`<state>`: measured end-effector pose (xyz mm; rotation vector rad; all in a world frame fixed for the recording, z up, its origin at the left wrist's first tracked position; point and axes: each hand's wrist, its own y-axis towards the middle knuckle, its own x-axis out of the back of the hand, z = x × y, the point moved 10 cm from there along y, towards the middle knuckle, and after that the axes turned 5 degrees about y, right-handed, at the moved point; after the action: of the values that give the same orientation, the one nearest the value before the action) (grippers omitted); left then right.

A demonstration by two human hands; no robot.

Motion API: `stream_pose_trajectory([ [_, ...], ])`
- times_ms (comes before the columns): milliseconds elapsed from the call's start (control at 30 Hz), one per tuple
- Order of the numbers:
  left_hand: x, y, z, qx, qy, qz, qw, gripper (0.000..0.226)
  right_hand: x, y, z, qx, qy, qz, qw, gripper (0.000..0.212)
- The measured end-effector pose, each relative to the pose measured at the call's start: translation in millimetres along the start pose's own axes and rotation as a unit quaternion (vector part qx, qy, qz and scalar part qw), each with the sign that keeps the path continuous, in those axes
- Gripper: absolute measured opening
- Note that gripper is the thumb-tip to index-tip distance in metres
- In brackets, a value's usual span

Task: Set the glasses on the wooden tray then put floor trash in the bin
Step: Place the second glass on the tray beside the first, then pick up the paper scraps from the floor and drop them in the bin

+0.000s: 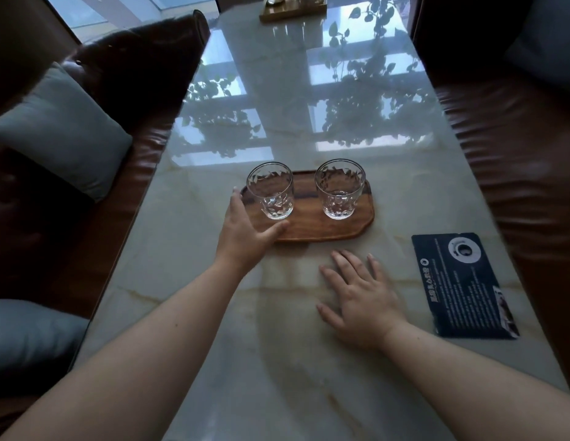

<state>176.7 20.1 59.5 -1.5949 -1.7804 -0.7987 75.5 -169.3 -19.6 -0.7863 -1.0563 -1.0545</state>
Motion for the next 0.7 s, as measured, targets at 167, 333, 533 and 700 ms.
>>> stream_pose_trajectory([
  [167, 12.9, -72.3, -1.8, -0.05, 0.131, 0.049, 0.989, 0.089, -2.0, 0.5, -0.6, 0.001, -0.015, 0.007, 1.0, 0.075],
  [333, 38.5, -139.2, -8.1, -0.11, 0.242, 0.092, 0.96, 0.08, -5.8, 1.9, -0.3, -0.016, -0.011, 0.084, 0.996, 0.071],
  [533, 84.6, -189.3, -22.1, -0.142, 0.309, 0.092, 0.936, 0.076, 31.0, -40.7, 35.1, 0.003, 0.031, 0.075, 0.997, 0.071],
  [700, 126.9, -224.4, -45.3, -0.202, 0.35, 0.07, 0.912, 0.074, 74.8, -92.0, 87.3, 0.05, 0.033, 0.041, 0.997, 0.074],
])
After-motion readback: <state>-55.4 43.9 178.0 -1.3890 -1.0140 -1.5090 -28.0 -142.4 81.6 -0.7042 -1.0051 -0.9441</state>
